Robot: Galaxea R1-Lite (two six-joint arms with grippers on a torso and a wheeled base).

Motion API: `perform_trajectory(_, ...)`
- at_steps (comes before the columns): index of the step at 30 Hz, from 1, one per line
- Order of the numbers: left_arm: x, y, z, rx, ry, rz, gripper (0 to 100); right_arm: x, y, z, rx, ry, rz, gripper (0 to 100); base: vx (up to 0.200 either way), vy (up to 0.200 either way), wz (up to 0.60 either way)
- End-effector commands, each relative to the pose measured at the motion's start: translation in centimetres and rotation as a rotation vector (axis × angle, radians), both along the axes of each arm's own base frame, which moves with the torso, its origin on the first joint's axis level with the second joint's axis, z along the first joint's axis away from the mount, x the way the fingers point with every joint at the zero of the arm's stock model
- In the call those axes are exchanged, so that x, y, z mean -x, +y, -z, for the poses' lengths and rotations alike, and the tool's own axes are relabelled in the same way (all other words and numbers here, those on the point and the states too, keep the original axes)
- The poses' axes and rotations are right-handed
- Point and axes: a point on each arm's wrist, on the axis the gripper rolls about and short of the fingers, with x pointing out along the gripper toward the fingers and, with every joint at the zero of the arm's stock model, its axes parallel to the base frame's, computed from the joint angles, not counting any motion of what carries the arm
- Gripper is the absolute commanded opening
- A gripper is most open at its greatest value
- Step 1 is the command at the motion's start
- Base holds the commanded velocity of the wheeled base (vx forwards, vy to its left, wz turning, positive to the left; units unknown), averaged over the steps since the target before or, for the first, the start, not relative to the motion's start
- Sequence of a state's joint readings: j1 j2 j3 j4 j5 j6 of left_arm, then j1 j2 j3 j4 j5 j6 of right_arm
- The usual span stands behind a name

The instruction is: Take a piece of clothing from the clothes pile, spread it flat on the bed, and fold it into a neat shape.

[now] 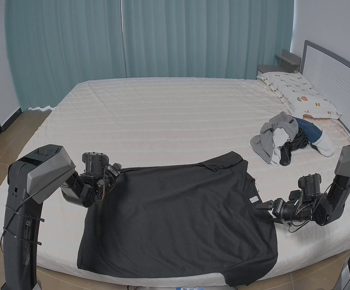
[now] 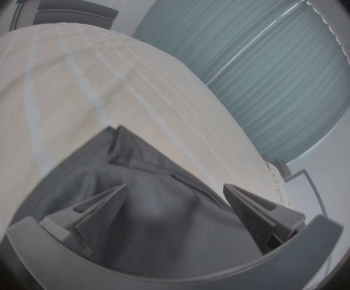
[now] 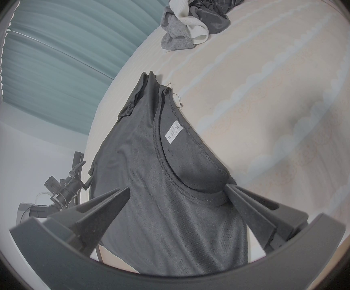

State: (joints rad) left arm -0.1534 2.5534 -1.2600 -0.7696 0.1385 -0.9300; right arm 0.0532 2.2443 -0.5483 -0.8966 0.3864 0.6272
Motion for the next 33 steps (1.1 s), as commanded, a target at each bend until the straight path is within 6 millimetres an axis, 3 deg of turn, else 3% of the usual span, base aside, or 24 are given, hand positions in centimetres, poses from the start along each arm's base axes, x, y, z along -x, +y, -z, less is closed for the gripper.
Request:
perform_trajectory(1,-0.7,0.2,0.6,-0.001,-0.007,-0.006,100,0.0,0.0,0.0,-0.001,-0.002,-0.002,100,0.0,0.0,0.0)
perform_trajectory(9,-3.4,3.1,0.4,0.03,-0.097,-0.142,100,0.0,0.0,0.0,0.0,0.0,-0.001,100,0.0,0.0,0.0)
perform_trajectory(14,-4.8,5.5,-1.3,0.117,-0.176,-0.239,100,0.1,0.0,0.0,-0.001,0.002,-0.002,100,0.0,0.0,0.0)
perform_trajectory(21,-4.9,6.5,-1.6,0.123,-0.19,-0.262,100,0.1,0.1,0.0,0.0,0.001,-0.004,100,0.0,0.0,0.0)
perform_trajectory(22,-4.9,7.7,-1.9,0.133,-0.197,-0.289,100,0.1,0.1,0.0,0.0,0.001,-0.004,100,0.0,0.0,0.0)
perform_trajectory(25,-4.7,8.4,-1.8,0.138,-0.181,-0.297,100,0.0,0.1,0.0,-0.002,0.001,-0.002,100,0.0,0.0,0.0)
perform_trajectory(33,-2.0,8.8,-3.9,0.226,-0.108,-0.202,100,-0.5,1.0,-1.0,0.002,-0.043,-0.009,100,0.0,0.0,0.0)
